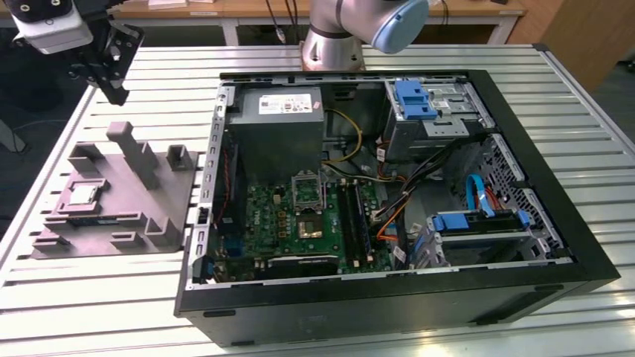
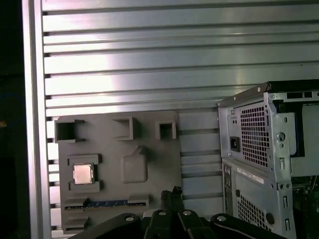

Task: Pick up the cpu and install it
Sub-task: 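Reach for the cpu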

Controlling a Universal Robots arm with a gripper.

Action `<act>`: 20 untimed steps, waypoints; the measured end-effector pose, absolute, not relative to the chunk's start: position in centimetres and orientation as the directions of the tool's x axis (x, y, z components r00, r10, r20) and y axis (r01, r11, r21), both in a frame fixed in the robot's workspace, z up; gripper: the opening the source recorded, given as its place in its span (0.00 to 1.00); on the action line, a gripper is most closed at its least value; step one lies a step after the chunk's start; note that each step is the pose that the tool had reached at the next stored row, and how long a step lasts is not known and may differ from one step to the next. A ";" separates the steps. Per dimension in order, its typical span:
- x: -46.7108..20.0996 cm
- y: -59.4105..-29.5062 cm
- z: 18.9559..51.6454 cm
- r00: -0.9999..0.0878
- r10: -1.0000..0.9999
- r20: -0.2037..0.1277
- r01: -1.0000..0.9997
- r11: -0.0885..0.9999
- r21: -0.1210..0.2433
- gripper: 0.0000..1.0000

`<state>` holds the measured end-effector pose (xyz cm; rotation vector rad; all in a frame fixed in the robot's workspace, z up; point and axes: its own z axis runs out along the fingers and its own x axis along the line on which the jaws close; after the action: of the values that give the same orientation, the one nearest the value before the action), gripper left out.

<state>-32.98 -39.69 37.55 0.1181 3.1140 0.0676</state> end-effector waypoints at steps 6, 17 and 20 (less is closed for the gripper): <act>-33.2 -39.7 37.5 -0.997 0.076 -0.023 0.075 0.996 0.044 0.11; -33.7 -39.7 37.5 -0.997 0.076 -0.023 0.075 0.996 0.044 0.11; -35.0 -39.7 37.4 -0.997 0.076 -0.023 0.075 0.996 0.044 0.11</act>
<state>-35.04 -39.69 37.36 0.1181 3.1140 0.0676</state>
